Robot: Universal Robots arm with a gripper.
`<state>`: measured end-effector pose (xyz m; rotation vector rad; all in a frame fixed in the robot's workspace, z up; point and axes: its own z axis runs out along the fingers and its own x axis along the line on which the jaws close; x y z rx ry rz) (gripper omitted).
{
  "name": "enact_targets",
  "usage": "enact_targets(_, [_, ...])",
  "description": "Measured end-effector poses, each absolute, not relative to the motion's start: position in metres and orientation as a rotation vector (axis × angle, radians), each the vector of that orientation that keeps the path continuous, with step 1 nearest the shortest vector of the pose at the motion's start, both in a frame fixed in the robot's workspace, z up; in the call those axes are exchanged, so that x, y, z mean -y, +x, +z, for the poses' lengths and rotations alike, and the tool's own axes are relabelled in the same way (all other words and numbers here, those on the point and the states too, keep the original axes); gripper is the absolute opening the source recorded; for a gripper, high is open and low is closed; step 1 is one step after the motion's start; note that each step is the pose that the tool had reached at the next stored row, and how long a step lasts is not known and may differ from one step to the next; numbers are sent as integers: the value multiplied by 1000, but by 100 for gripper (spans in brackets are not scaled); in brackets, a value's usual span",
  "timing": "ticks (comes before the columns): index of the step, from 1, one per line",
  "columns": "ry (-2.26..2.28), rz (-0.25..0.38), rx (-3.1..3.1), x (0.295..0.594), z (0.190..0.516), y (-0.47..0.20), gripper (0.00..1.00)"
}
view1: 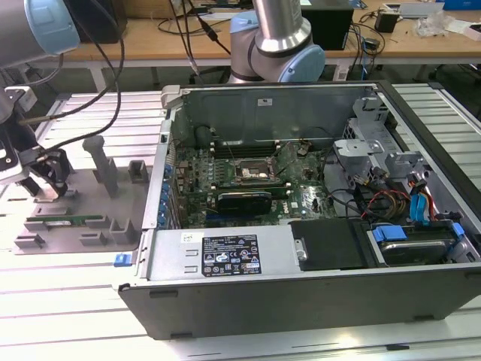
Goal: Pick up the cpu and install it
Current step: 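Pick up the cpu and move it towards the insertion slot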
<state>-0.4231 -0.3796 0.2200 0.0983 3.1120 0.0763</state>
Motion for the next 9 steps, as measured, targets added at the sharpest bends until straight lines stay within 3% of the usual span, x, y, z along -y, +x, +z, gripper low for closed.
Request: enact_targets(9, [98,76,-3112,380,249,-423,54])
